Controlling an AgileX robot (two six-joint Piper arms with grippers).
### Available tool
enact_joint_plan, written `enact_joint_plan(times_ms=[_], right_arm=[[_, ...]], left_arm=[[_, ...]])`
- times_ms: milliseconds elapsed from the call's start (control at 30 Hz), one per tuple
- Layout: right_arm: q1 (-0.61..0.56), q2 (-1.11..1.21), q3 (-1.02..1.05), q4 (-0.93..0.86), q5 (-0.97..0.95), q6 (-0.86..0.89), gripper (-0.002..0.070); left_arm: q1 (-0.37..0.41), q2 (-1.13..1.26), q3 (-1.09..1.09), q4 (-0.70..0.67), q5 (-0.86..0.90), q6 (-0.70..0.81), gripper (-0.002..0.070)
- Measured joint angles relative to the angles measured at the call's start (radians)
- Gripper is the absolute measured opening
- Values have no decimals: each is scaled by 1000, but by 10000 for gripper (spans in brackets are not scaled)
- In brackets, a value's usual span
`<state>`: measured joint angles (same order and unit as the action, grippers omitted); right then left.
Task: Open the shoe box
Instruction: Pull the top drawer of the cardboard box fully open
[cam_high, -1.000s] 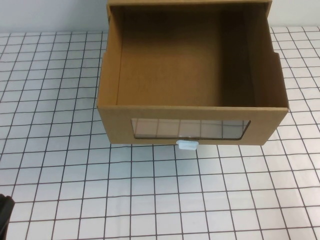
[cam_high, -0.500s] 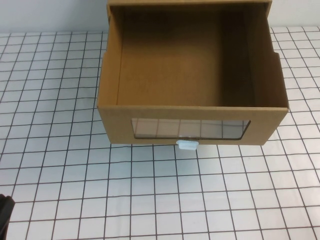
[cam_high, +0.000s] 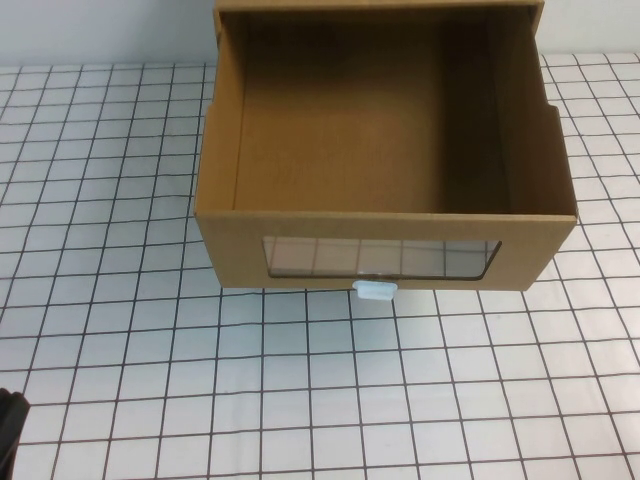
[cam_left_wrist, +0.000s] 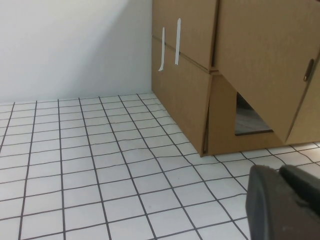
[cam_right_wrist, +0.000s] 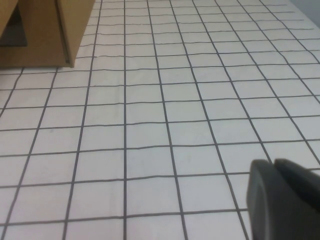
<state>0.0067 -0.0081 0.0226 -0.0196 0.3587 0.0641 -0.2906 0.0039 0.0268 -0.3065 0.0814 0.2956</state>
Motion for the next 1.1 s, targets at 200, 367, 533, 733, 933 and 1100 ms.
enact_joint_plan(times_ms=[200, 367, 533, 733, 933, 1100], right_arm=[[0, 0, 0, 1, 0, 0, -13], [0, 0, 0, 1, 0, 0, -13], [0, 0, 0, 1, 0, 0, -13], [0, 0, 0, 3, 1, 0, -13], [0, 0, 0, 3, 2, 0, -13], [0, 0, 0, 5, 2, 0, -13]], left_arm=[[0, 0, 0, 0, 0, 0, -3], [0, 0, 0, 0, 0, 0, -3], [13, 0, 0, 157, 0, -82, -3], [143, -15, 0, 354, 75, -263, -3], [217, -15, 0, 370, 221, -280, -3], [231, -15, 0, 371, 300, -282, -3]])
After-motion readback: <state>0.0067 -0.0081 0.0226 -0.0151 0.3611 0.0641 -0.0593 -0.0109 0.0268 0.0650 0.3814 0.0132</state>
